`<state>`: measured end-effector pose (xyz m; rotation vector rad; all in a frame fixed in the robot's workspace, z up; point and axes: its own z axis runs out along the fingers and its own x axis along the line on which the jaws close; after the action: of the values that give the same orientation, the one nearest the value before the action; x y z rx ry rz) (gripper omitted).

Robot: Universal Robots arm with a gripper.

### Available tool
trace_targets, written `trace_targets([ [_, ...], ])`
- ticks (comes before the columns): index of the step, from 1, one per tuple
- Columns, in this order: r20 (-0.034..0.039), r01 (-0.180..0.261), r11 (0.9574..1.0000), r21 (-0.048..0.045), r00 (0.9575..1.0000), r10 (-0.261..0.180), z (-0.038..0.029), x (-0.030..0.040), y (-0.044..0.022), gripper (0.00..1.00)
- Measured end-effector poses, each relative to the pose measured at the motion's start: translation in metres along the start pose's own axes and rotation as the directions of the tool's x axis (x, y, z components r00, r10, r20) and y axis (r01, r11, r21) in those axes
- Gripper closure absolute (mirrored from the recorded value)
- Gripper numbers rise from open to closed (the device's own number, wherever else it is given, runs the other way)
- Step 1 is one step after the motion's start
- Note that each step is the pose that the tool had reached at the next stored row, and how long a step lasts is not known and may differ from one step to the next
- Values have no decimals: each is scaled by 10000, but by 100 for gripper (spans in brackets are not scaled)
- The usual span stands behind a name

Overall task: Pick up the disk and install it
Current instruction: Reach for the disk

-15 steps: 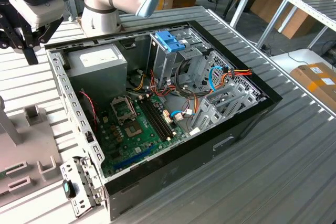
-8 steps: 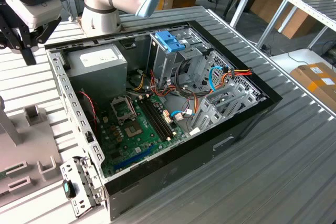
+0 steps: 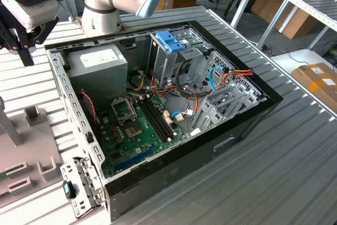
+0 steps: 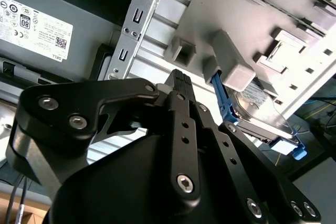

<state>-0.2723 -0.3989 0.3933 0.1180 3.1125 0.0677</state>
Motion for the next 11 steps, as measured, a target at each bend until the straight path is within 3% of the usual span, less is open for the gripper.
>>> trace_targets([
  [11, 0, 0, 10000, 0, 10000, 0, -1, 55, -4, 90],
])
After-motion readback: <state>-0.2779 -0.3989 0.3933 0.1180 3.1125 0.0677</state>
